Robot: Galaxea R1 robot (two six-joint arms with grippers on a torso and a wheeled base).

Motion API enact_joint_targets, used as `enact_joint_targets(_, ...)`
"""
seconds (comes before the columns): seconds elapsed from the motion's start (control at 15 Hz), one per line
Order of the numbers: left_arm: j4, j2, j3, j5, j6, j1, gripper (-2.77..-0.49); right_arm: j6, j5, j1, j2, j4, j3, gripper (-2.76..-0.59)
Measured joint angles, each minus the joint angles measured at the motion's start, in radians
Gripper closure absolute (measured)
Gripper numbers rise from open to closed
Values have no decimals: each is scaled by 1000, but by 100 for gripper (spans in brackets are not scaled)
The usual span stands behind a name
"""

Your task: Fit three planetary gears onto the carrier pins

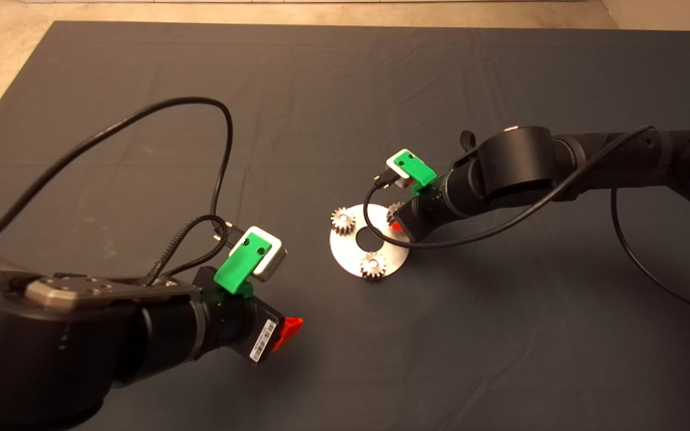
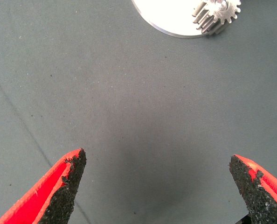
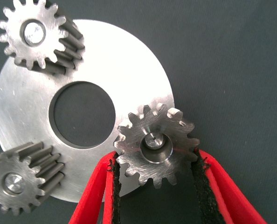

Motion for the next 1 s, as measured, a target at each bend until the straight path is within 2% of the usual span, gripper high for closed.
enact_joint_targets(0.27, 0, -1, 0, 0, 0, 0, -222, 0, -6, -3, 0, 1, 0, -88)
enact_joint_targets(0.73, 0, -3, 0, 0, 0, 0, -222, 0, -8, -3, -1, 0, 0, -90)
enact_joint_targets(1.0, 0, -3, 0, 0, 0, 0, -222, 0, -8, -3, -1, 1, 0, -106)
